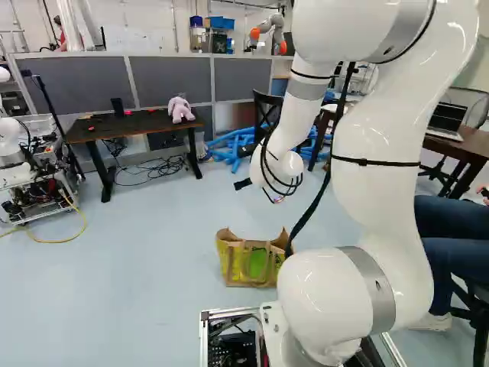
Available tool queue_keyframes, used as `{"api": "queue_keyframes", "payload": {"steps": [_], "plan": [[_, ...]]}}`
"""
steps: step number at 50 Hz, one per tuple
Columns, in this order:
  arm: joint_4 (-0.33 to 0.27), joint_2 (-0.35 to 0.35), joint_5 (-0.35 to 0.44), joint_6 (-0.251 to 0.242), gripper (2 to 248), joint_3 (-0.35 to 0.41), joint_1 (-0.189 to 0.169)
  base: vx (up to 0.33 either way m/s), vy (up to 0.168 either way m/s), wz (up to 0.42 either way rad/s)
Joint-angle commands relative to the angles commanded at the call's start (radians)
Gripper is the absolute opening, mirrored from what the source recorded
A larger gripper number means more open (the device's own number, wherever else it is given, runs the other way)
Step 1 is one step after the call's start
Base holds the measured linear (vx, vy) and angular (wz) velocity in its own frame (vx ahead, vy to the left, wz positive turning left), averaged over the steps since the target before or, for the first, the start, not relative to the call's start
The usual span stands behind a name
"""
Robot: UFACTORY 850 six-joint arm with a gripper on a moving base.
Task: Pick up the bag on the ground and place it on the table
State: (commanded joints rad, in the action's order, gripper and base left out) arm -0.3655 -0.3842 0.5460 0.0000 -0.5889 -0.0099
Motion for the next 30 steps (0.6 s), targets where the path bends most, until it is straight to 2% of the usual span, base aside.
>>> {"api": "queue_keyframes", "payload": {"steps": [30], "plan": [[-0.108,-0.180,-0.211,0.000,247,-0.148,0.000,0.000,0.000,0.000]]}}
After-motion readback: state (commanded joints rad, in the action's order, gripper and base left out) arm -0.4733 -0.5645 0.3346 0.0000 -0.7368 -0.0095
